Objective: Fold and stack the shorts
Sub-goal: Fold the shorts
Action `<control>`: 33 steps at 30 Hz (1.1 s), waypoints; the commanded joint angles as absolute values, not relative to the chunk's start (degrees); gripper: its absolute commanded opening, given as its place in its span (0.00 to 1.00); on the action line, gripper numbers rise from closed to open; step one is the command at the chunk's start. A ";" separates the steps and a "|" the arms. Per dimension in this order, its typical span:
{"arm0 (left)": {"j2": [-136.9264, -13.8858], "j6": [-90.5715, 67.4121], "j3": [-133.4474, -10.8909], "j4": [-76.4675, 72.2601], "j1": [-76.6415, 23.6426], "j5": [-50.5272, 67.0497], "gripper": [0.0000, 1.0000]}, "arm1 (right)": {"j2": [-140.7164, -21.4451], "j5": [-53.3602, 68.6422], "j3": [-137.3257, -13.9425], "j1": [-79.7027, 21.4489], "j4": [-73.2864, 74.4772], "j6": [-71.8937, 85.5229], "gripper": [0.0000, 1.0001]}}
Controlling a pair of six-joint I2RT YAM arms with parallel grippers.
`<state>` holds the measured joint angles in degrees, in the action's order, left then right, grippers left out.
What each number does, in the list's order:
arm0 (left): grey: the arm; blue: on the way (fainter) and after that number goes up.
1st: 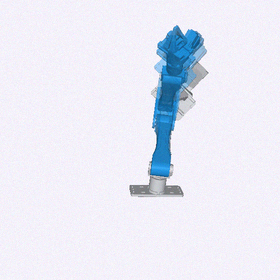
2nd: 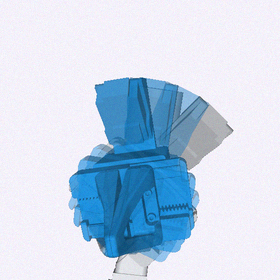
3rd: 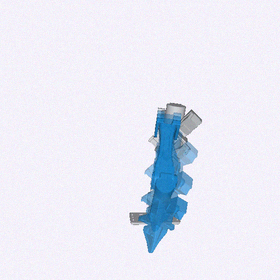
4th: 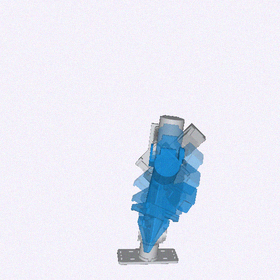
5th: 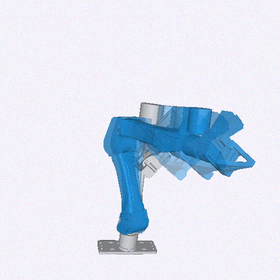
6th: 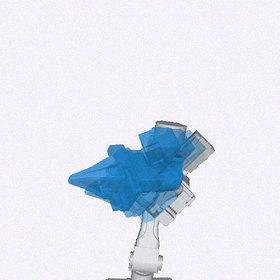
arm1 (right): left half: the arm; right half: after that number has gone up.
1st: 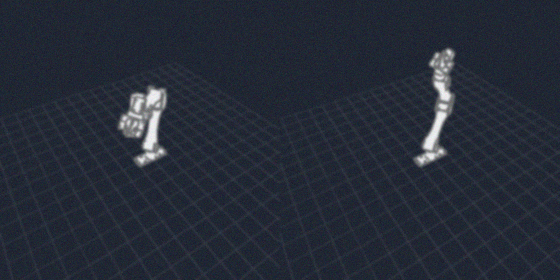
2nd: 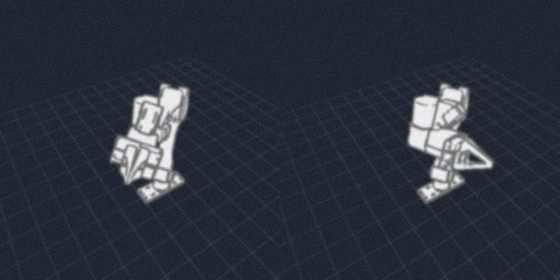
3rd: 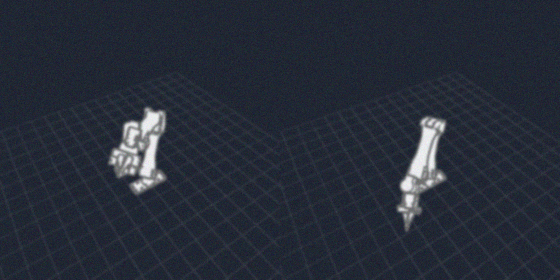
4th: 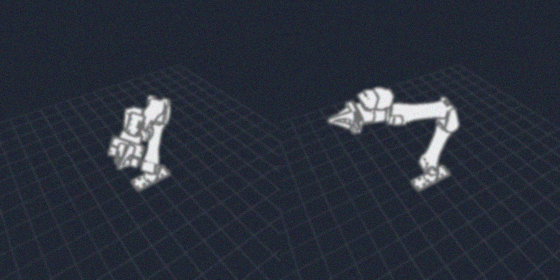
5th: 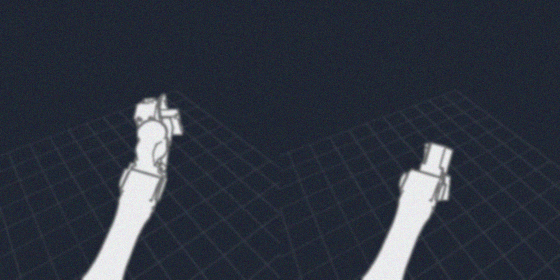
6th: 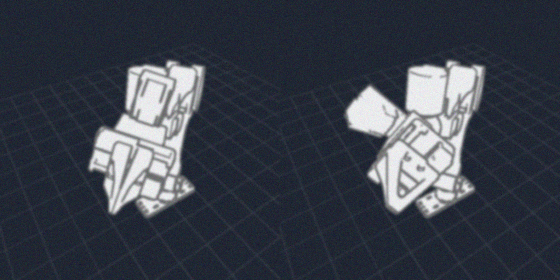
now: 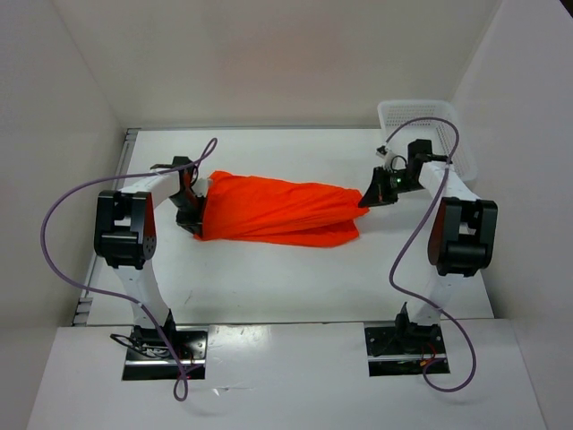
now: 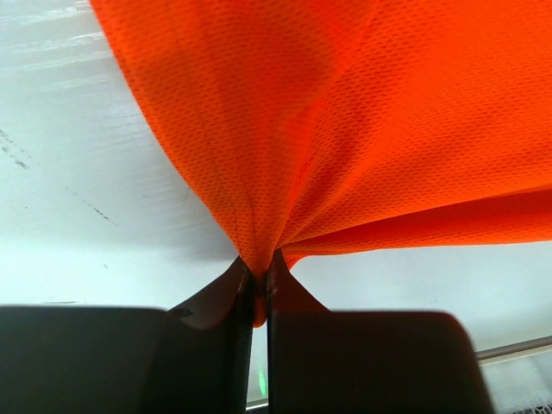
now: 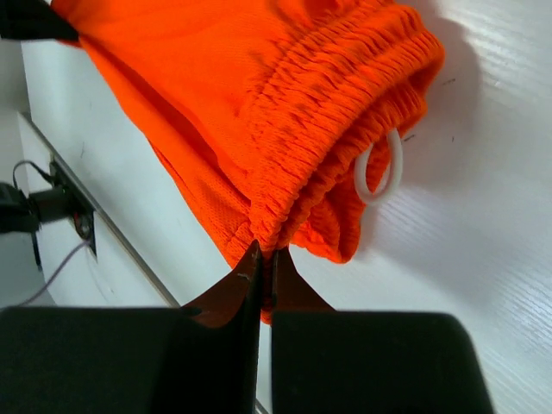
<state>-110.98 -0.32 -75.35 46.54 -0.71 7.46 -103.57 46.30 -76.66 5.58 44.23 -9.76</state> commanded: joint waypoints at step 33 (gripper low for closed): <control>-105.83 0.00 -74.96 52.81 -0.62 1.85 0.43 | -109.41 25.06 -68.12 -12.22 45.09 -16.53 0.59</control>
<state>-108.97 -0.21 -72.86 48.93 -0.93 2.55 -107.09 27.33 -68.77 -10.81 46.63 -18.20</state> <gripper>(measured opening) 0.420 0.598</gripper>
